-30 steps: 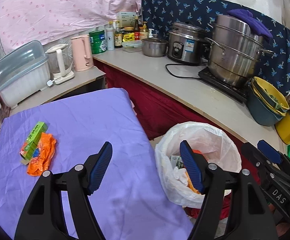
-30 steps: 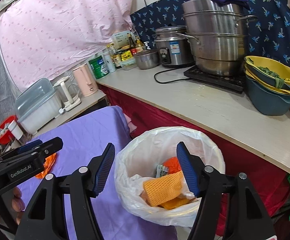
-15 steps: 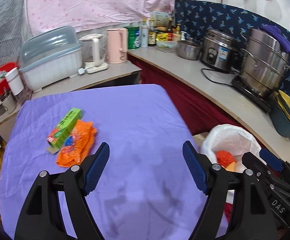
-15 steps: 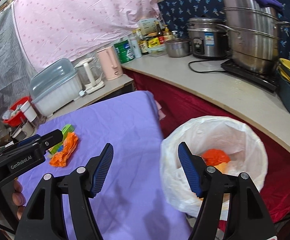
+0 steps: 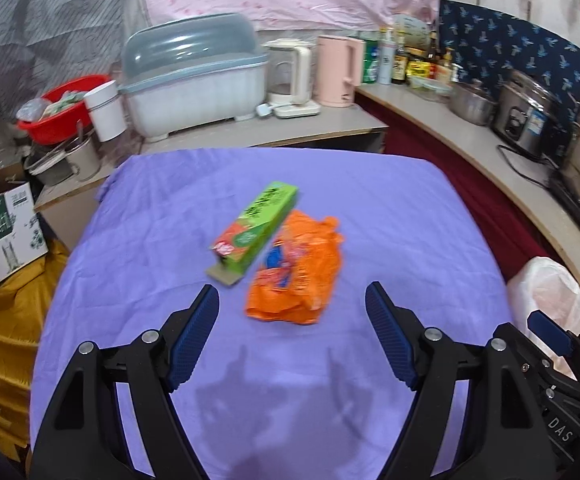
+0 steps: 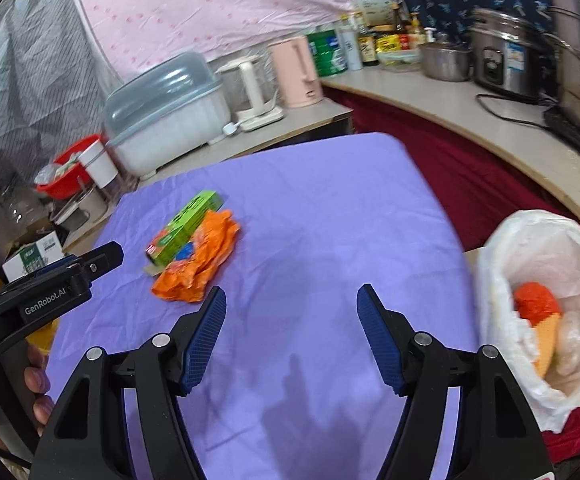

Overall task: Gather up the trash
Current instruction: 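Grasp the green NB box with the left tool while the right tool grasps the orange wrapper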

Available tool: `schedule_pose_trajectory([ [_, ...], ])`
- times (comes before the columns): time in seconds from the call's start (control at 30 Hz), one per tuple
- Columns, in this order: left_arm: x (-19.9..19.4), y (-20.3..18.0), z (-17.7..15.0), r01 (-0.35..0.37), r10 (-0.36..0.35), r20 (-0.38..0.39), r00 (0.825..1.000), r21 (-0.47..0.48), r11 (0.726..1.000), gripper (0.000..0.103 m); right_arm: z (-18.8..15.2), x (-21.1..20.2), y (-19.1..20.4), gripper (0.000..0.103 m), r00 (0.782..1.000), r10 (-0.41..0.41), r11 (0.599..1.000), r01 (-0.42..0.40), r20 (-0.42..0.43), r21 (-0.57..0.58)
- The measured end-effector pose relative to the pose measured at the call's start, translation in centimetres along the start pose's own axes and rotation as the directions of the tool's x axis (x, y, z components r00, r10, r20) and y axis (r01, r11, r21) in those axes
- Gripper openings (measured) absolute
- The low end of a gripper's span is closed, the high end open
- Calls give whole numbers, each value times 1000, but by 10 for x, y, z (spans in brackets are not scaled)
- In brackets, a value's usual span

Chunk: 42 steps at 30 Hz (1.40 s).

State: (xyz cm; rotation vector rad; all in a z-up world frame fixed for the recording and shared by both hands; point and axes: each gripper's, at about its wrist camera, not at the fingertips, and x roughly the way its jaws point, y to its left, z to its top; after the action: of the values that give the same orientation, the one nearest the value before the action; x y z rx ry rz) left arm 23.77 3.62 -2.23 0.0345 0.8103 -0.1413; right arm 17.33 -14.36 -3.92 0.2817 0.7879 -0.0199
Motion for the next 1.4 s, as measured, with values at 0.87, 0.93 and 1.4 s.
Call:
schedule_pose_trajectory([
  [0.87,104,105,24,-31,21,-100,995,-100,994,82,6,168,91,65,981,94,995,-90,-172,33],
  [0.93,111,101,26,-14,4,-103,995,-93,996,83,5,171,89,46,981,92,996,-88,-169,31],
  [1.4,167,66,31,6,-7,-125,992,-5,1000,85,12,141,37,19,993,46,997,-39,-104,69],
])
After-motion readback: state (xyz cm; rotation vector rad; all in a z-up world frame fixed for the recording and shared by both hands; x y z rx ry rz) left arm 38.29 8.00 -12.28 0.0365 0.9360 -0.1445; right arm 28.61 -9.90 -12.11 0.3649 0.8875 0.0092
